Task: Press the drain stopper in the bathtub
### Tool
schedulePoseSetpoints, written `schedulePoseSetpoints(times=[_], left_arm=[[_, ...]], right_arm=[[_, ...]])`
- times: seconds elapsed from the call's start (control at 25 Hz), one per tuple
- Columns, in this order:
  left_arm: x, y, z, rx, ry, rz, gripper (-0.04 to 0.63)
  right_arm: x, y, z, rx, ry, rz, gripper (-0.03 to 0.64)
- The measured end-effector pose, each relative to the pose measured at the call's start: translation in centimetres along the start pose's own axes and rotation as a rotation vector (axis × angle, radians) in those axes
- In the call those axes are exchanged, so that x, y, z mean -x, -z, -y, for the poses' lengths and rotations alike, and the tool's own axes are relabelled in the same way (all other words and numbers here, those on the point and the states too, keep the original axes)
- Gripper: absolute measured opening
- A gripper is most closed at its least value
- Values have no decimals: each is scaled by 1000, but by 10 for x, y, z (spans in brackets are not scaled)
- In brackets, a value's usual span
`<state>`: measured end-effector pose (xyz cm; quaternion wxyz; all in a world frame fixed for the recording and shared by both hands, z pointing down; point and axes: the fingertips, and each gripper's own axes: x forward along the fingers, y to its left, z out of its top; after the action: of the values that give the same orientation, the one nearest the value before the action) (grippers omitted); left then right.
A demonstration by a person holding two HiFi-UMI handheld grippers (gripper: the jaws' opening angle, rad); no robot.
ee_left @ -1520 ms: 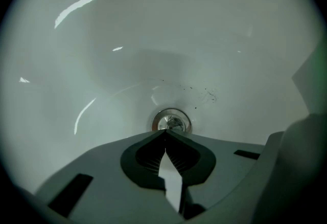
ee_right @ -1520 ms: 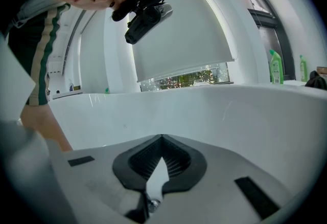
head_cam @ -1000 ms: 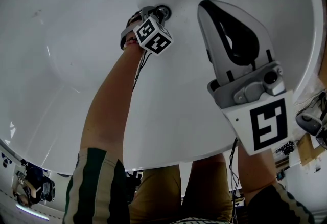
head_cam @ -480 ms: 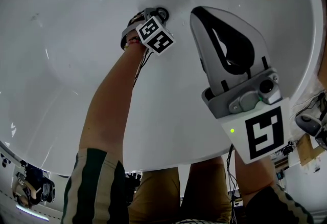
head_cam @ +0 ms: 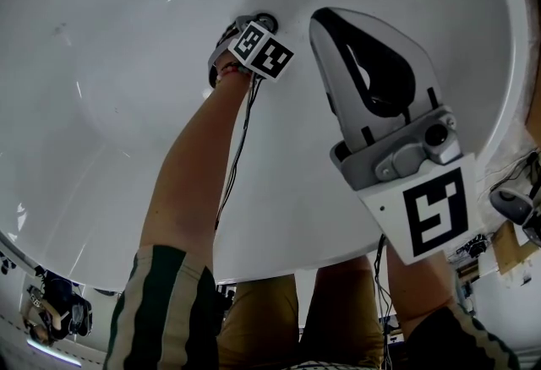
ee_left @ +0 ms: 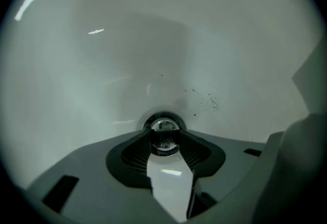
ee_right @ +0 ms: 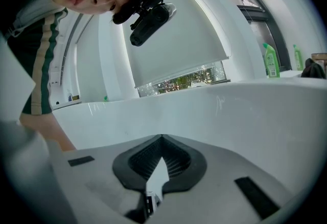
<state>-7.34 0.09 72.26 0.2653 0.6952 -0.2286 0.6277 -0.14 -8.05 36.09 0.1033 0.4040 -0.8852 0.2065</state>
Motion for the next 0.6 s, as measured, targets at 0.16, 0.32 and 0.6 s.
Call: schedulePoseSetpoints(times=[0.16, 0.32, 0.6], left_arm=[[0, 0, 1, -86, -5, 1, 179], [5, 0, 0, -163, -41, 26, 187], [19, -1, 6, -171, -11, 36, 181]], right_arm=[[0, -1, 0, 3, 0, 8, 11], [0, -1, -1, 12, -4, 2, 11], [0, 1, -1, 22, -15, -13, 11]])
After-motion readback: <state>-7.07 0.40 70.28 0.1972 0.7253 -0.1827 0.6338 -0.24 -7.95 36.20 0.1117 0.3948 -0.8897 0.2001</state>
